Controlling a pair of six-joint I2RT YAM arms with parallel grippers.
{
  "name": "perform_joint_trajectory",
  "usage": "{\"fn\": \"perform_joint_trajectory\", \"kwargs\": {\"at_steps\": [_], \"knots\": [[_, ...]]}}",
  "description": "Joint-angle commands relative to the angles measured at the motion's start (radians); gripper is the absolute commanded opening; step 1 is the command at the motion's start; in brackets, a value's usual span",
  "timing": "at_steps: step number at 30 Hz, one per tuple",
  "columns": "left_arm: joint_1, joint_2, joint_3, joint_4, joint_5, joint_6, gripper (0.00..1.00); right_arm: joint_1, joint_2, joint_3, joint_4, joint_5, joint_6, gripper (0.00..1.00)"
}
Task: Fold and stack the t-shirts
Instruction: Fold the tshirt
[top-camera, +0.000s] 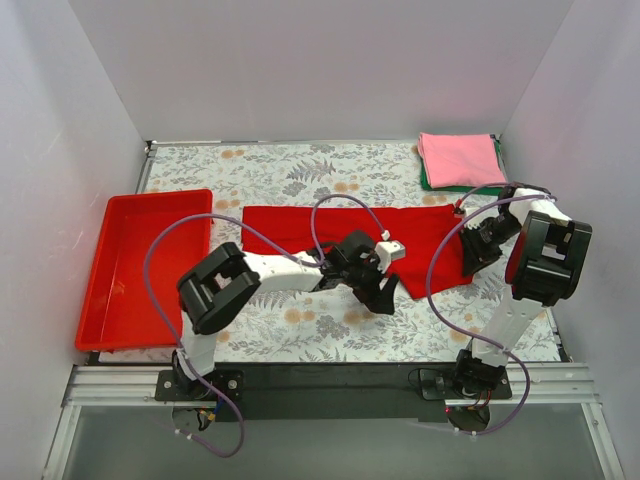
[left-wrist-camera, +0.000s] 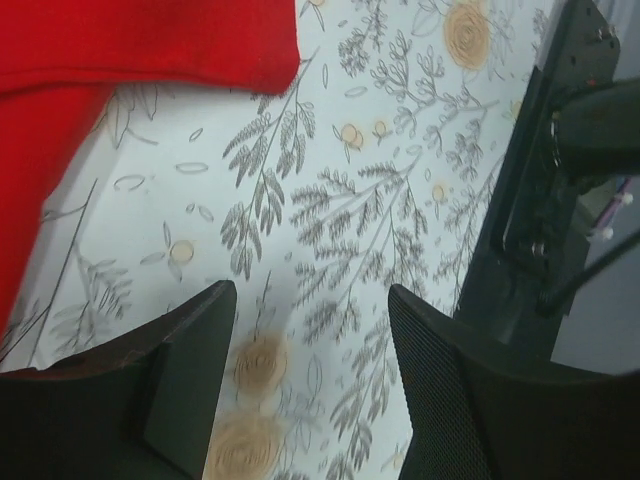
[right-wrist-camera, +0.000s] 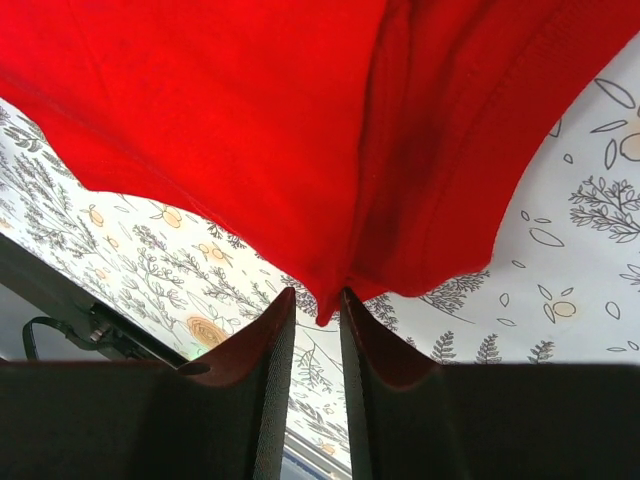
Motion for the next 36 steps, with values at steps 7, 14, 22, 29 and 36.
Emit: {"fn": "perform_joint_trajectory", "kwargs": {"at_steps": [7, 14, 22, 29, 36], "knots": [[-0.061, 0.155, 0.119, 0.237, -0.112, -0.342, 0.59, -0.013, 0.002, 0.013, -0.023, -0.001, -0.006, 0.24], [-0.087, 0.241, 0.168, 0.249, -0.241, -0.504, 0.58, -0.016, 0.008, 0.03, -0.026, -0.001, -0.005, 0.16], [-0.116, 0.306, 0.211, 0.165, -0.382, -0.602, 0.42, -0.018, 0.005, 0.031, -0.029, 0.008, -0.014, 0.12], [-0.118, 0.263, 0.234, 0.151, -0.391, -0.559, 0.14, -0.018, -0.001, 0.056, -0.046, -0.023, -0.021, 0.03], [-0.075, 0.224, 0.267, 0.119, -0.332, -0.545, 0.0, -0.016, 0.014, 0.126, -0.082, -0.055, -0.025, 0.01]]}}
